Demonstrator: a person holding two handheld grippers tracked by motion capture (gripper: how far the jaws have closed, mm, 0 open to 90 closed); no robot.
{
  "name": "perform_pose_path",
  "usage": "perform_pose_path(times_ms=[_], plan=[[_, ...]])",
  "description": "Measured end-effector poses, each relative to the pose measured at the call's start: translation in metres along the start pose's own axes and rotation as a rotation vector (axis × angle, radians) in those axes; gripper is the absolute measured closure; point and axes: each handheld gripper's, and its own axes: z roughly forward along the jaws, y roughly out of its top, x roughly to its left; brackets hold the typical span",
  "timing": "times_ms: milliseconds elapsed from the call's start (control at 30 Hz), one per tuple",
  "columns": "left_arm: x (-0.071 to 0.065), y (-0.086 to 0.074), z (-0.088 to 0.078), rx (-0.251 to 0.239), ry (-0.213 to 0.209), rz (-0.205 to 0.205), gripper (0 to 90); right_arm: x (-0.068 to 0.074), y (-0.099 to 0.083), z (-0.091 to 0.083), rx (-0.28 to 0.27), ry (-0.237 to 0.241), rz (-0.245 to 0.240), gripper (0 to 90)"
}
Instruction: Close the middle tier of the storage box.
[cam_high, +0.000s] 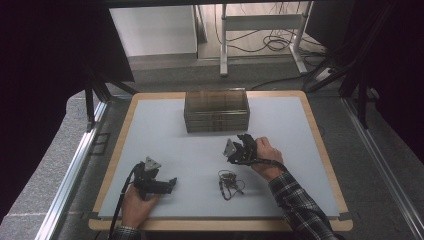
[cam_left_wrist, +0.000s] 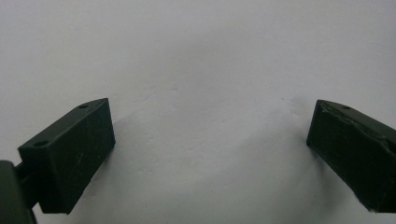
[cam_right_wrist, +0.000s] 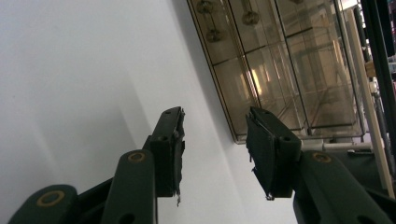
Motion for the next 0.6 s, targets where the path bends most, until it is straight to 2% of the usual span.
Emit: perform_pose_path(times_ms=[200, 333, 500, 567, 600], plan=[[0.0, 0.0, 0.0, 0.0, 0.0, 0.0, 1.3, 0.003, 0.004, 0.003, 0.0, -0.03, -0.039, 55.4], [0.0, 0.0, 0.0, 0.0, 0.0, 0.0, 1.3, 0.004, 0.006, 0.007, 0.01, -0.033, -0.065, 55.5], [0.0, 0.0, 0.0, 0.0, 0.0, 0.0, 1.3, 0.004, 0.009, 0.01, 0.009, -0.044, -0.067, 56.1], [0.0, 0.0, 0.0, 0.0, 0.0, 0.0, 1.3, 0.003, 0.011, 0.01, 0.003, -0.062, -0.06, 56.1], [0.0, 0.0, 0.0, 0.003, -0.001, 0.004, 1.3, 0.002, 0.012, 0.01, 0.004, -0.053, -0.044, 56.1]])
